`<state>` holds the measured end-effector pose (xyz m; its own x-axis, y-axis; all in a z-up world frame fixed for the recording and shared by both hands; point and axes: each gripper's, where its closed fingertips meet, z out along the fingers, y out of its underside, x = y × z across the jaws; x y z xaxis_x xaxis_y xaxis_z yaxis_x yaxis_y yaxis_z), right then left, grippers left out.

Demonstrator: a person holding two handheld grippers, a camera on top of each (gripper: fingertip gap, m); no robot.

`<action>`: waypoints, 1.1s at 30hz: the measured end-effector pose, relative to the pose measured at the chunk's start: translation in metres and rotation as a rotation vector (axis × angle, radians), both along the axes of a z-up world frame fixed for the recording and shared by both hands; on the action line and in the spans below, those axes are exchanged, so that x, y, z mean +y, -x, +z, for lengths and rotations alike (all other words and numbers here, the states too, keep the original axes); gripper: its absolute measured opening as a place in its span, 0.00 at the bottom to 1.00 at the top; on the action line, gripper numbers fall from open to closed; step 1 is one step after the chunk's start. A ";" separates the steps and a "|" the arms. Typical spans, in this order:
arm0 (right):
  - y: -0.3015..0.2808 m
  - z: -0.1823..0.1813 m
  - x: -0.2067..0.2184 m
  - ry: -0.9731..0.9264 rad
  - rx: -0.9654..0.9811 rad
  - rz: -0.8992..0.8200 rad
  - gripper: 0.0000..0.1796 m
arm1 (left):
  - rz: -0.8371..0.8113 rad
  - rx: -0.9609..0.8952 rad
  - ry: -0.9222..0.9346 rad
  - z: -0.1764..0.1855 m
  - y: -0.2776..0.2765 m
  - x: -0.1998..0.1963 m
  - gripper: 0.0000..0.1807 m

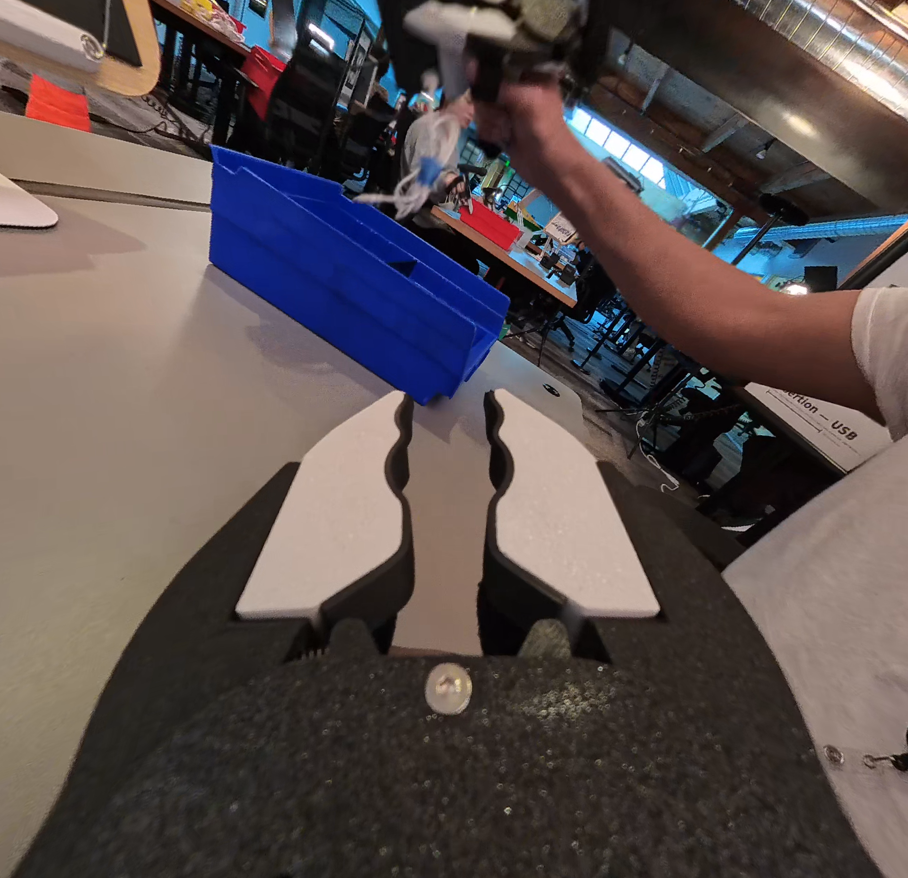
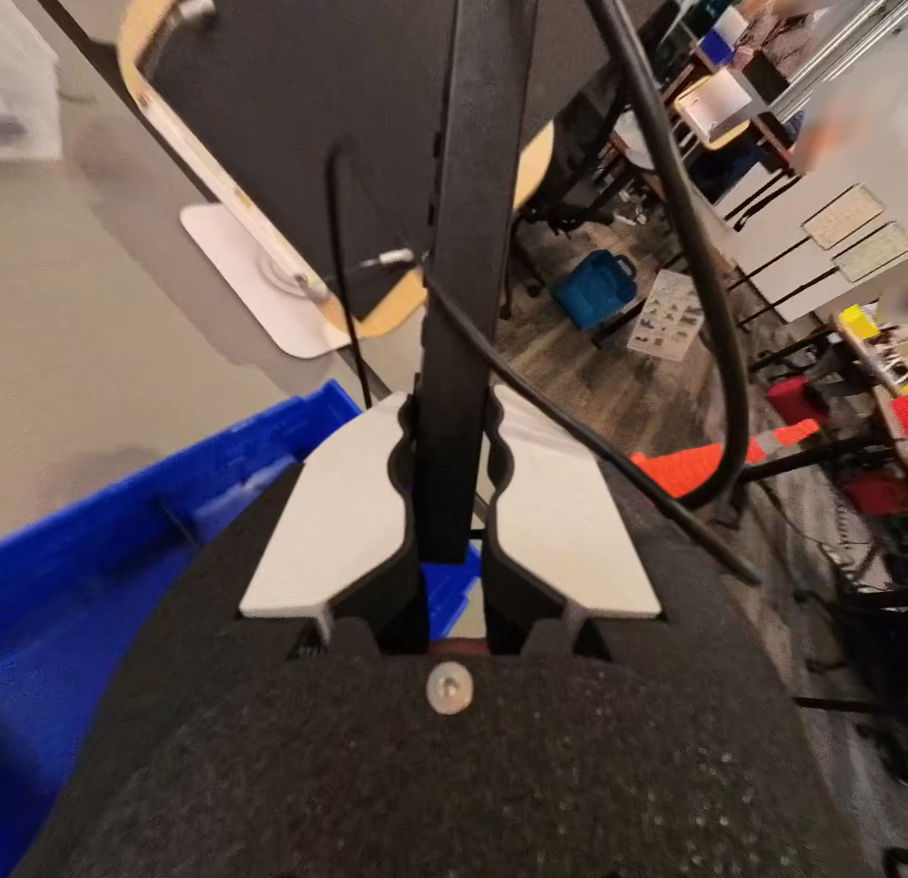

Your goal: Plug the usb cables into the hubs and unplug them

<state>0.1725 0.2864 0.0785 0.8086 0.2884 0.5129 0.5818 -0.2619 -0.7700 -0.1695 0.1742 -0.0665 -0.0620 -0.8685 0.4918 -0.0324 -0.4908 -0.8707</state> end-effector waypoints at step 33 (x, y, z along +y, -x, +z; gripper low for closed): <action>-0.040 -0.201 -0.016 0.867 -0.206 0.102 0.25 | -0.034 0.033 -0.021 -0.007 -0.002 -0.007 0.15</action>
<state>0.2123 0.2709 -0.1228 0.6738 0.7074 0.2134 0.7389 -0.6424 -0.2033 -0.1673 0.1671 -0.0734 -0.0763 -0.8764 0.4756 -0.0773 -0.4703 -0.8791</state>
